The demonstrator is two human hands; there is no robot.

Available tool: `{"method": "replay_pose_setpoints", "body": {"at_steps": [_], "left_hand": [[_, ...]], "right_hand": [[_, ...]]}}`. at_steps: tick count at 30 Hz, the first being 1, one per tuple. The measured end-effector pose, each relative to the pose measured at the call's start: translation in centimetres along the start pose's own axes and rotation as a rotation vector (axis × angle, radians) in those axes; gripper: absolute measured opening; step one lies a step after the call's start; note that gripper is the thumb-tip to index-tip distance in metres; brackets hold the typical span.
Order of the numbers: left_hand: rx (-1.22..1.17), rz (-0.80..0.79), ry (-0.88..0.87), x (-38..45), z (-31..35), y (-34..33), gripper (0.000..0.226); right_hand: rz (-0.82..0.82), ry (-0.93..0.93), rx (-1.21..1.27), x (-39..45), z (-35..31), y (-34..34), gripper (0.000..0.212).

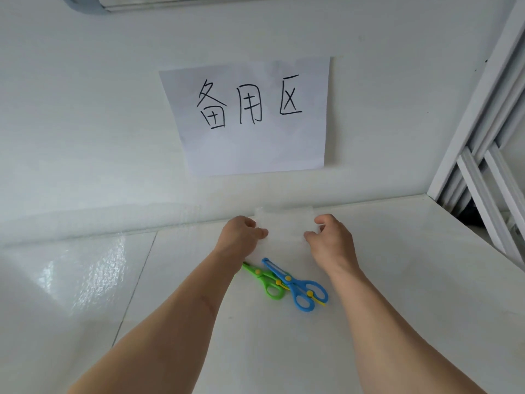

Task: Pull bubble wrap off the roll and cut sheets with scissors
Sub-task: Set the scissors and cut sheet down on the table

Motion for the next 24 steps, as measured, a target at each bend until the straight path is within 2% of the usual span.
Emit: {"method": "replay_pose_setpoints", "body": {"at_steps": [6,9,11,13,15,17,21,24], "left_hand": [[0.131,0.067,0.025,-0.2,-2.7,3.4,0.043],[0.279,0.078,0.013,-0.3,-3.2,3.9,0.061],[0.289,0.095,-0.089,-0.3,-2.5,4.0,0.068],[0.293,0.090,-0.236,-0.6,-1.2,3.7,0.059],[0.345,0.032,-0.342,-0.5,-0.2,2.8,0.049],[0.447,-0.067,-0.357,-0.1,-0.4,1.4,0.048],[0.694,-0.154,-0.330,1.0,-1.6,0.3,0.049],[0.782,-0.151,-0.340,1.5,-1.7,0.3,0.048]], "right_hand": [[-0.088,0.053,-0.080,0.5,-1.7,-3.8,0.039],[-0.064,0.077,-0.180,0.5,-1.9,-4.0,0.035],[-0.019,0.153,-0.260,0.4,-2.6,-3.5,0.037],[-0.007,0.294,-0.314,0.2,-4.2,-3.4,0.040],[-0.092,0.423,-0.423,-0.1,-5.6,-4.4,0.044],[-0.241,0.494,-0.560,-0.2,-6.1,-6.2,0.049],[-0.470,0.436,-0.705,0.0,-4.0,-8.2,0.055],[-0.517,0.384,-0.746,0.0,-2.5,-8.7,0.056]]}}
Point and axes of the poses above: each hand's wrist, its own x-axis towards the middle knuckle, its own y-axis out of the back of the hand, z = x × y, the point moved 10 cm from there along x, towards the middle knuckle, and after that the axes turned 4 degrees about -z, right-handed, at the moved point
